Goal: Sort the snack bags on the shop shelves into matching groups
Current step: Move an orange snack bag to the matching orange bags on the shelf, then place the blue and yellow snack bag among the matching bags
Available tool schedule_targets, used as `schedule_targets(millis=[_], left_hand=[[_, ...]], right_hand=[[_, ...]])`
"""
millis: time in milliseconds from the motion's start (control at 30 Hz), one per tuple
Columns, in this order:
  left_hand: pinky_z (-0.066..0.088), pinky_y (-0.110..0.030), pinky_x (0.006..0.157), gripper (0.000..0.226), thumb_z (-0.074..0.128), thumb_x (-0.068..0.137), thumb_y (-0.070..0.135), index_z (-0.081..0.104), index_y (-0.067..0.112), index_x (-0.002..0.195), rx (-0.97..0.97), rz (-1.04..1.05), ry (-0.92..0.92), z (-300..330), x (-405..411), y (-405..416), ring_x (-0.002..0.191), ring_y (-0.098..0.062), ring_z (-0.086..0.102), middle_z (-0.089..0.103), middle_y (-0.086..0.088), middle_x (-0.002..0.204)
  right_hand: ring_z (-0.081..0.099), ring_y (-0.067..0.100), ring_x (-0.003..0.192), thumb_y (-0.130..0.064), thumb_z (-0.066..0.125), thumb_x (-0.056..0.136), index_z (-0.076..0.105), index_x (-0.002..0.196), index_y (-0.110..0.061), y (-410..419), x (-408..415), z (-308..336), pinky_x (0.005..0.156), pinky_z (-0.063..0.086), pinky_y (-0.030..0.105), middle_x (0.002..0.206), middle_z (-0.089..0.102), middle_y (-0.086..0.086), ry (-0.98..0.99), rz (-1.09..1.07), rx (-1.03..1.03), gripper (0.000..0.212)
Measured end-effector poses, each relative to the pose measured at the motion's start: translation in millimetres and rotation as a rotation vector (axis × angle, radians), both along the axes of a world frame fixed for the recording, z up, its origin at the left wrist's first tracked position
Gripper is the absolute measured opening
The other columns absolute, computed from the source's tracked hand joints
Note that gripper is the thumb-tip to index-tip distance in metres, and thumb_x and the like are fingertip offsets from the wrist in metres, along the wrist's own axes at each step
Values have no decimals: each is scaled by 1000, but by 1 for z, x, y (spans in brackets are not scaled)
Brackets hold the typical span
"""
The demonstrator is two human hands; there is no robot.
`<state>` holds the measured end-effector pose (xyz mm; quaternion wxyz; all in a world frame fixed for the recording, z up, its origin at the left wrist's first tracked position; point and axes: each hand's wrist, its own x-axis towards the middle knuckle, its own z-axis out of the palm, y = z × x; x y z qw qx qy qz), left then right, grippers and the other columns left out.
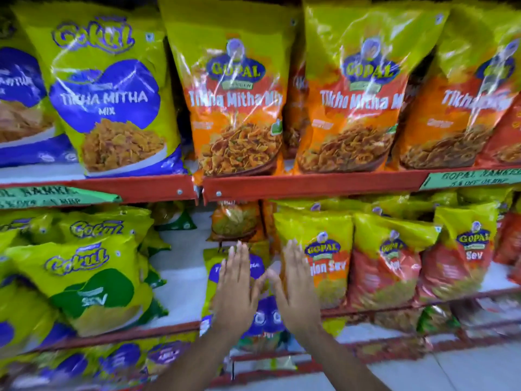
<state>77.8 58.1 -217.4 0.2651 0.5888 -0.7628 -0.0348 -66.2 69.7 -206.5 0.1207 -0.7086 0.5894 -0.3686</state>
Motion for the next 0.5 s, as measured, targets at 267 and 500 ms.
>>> schedule_targets(millis=[267, 500], left_hand=[[33, -38, 110, 84, 55, 86, 59, 33, 5, 146, 754, 332, 569, -27, 56, 11, 139, -30, 39, 42, -17, 151], [58, -49, 86, 42, 82, 73, 31, 72, 2, 101, 968, 362, 1066, -21, 76, 8, 89, -35, 73, 77, -18, 96]], right_hand=[[37, 24, 144, -54, 52, 90, 25, 154, -16, 8, 25, -48, 110, 29, 22, 152, 44, 10, -344, 12, 571, 79], [62, 33, 119, -72, 85, 38, 57, 132, -7, -27, 5, -80, 100, 51, 51, 133, 62, 16, -753, -127, 907, 118]])
